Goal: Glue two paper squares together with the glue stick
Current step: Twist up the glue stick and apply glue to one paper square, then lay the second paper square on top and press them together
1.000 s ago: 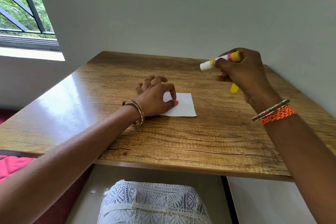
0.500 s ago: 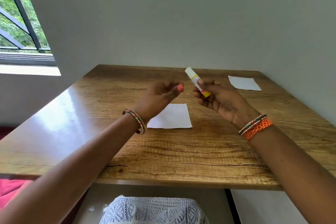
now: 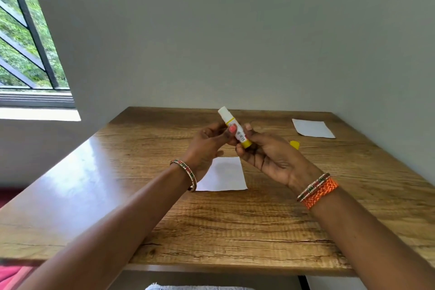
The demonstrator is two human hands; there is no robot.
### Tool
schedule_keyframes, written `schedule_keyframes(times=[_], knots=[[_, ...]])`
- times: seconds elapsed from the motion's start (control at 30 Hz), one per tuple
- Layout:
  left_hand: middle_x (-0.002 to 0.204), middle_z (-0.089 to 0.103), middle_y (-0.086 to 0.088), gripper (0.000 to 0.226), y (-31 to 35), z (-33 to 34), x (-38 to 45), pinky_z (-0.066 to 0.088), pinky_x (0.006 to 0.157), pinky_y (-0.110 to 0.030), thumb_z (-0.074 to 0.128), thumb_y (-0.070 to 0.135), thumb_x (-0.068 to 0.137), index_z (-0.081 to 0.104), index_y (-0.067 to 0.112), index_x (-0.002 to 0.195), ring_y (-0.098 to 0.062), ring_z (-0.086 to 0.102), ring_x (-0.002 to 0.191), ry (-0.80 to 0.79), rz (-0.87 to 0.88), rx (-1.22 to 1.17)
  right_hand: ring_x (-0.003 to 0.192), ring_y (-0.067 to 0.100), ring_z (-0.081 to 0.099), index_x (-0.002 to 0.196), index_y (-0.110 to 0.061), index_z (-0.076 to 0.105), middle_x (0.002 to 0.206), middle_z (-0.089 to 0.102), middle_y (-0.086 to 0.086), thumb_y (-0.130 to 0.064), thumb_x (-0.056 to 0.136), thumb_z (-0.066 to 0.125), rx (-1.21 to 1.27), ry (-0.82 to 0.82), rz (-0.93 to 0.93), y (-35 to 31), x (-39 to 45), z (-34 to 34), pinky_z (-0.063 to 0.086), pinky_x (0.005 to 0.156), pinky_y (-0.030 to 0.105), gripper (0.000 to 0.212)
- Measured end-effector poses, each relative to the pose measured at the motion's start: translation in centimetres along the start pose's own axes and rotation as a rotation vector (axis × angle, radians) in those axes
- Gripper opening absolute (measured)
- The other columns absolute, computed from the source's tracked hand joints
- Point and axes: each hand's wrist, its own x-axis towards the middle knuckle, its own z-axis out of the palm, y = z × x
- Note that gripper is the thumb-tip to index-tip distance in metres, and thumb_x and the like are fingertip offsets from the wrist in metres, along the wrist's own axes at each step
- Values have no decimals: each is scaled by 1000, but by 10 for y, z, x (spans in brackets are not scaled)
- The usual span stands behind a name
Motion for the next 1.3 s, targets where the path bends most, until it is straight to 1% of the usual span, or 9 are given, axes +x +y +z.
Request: schedule_keyframes(times=[0.17, 0.33, 0.47, 0.6, 0.7, 0.87, 1.07, 1.17, 1.3], knots=[[93, 70, 2, 18, 3, 0, 9, 41, 87, -37, 63, 30, 79, 69, 21, 94, -13, 60, 92, 16, 7, 54, 83, 14, 65, 106, -5, 67, 101, 72, 12, -24, 90, 57, -397, 14, -43, 1, 0, -8, 57, 68, 28, 26], [95, 71, 4, 19, -2, 9, 21, 45, 59, -6, 66, 22, 80, 69, 18, 99, 7, 64, 78, 1, 111, 150, 83, 8, 60, 101, -10, 71, 92, 70, 2, -22, 85, 65, -759, 135, -246, -5, -2, -17, 51, 70, 24, 21], [92, 72, 1, 21, -4, 26, 31, 51, 74, -15, 71, 20, 75, 71, 15, 96, -3, 67, 82, -21, 186, 240, 76, 3, 66, 91, -17, 73, 84, 73, -4, -15, 77, 74, -921, 210, -389, -4, -9, -29, 50, 68, 18, 14], [92, 67, 9, 28, -11, 44, 41, 42, 61, -5, 72, 24, 74, 68, 21, 102, 3, 59, 74, -40, 285, 505, 86, 8, 65, 97, -17, 72, 92, 72, -4, -19, 69, 80, -1106, 407, -384, -6, -7, -51, 50, 74, 24, 29], [106, 63, 5, 45, -18, 45, 46, 38, 62, -8, 71, 25, 76, 58, 20, 118, -7, 55, 88, -54, 274, 648, 78, 3, 59, 92, -19, 67, 81, 62, -11, -20, 69, 80, -1212, 501, -350, -8, -1, -64, 40, 60, 11, 26], [111, 64, 5, 22, -18, 31, 45, 42, 62, -7, 64, 13, 81, 66, 21, 102, -6, 60, 89, -53, 253, 613, 81, 10, 57, 99, -11, 68, 90, 67, -2, -24, 70, 80, -1426, 530, -323, -9, 11, -70, 37, 61, 16, 34], [106, 65, 6, 22, -22, 22, 43, 42, 55, -4, 58, 5, 83, 67, 22, 93, -4, 58, 86, -72, 245, 621, 90, 15, 59, 110, -9, 64, 108, 67, 8, -29, 73, 78, -1473, 527, -262, -8, 16, -72, 42, 72, 25, 45], [105, 64, 6, 22, -20, 21, 43, 43, 63, -11, 58, 5, 83, 66, 21, 95, -5, 58, 89, -61, 263, 623, 92, 16, 57, 117, -11, 57, 108, 63, 6, -34, 74, 76, -1451, 508, -234, -9, 10, -67, 43, 70, 25, 52], [98, 66, 8, 22, -8, 15, 44, 46, 73, -11, 54, 4, 84, 65, 18, 97, -2, 59, 87, 4, 326, 572, 75, 7, 53, 103, -20, 54, 89, 56, -5, -29, 74, 71, -1307, 649, -504, -40, -4, -70, 35, 53, 19, 34]])
